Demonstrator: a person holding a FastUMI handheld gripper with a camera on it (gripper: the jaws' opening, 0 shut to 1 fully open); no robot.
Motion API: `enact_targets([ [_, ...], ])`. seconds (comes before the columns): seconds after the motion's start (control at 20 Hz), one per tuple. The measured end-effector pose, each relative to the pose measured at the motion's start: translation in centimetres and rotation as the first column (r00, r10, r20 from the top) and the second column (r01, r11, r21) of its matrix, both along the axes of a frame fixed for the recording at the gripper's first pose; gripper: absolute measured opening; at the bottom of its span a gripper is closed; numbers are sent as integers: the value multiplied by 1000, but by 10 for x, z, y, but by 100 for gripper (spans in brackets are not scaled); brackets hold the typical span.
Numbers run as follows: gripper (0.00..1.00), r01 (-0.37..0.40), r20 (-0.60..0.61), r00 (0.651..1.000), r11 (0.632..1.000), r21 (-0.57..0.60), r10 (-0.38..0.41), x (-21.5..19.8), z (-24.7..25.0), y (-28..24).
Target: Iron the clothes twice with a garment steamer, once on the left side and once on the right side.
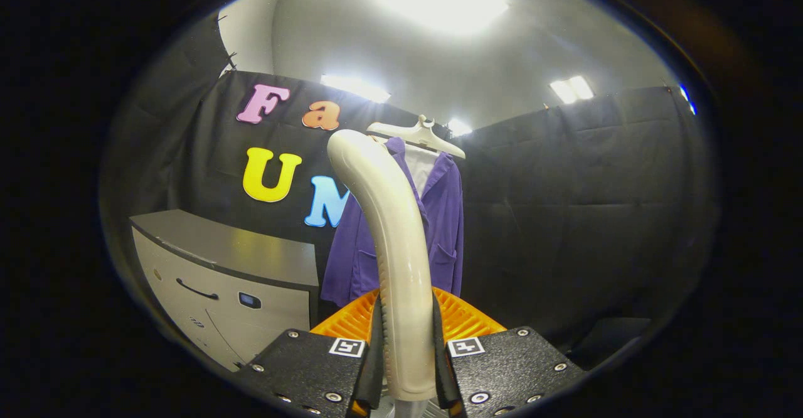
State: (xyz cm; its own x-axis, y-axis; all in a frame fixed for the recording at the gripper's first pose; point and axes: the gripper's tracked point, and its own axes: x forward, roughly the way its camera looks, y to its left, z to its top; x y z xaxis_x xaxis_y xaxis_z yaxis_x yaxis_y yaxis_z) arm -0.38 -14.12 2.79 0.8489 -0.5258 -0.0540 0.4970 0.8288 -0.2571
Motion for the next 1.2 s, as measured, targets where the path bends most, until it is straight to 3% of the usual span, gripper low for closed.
enact_targets([
  [1.2, 30, 17, 2, 1000, 999, 48, -17, 4, -6, -4],
])
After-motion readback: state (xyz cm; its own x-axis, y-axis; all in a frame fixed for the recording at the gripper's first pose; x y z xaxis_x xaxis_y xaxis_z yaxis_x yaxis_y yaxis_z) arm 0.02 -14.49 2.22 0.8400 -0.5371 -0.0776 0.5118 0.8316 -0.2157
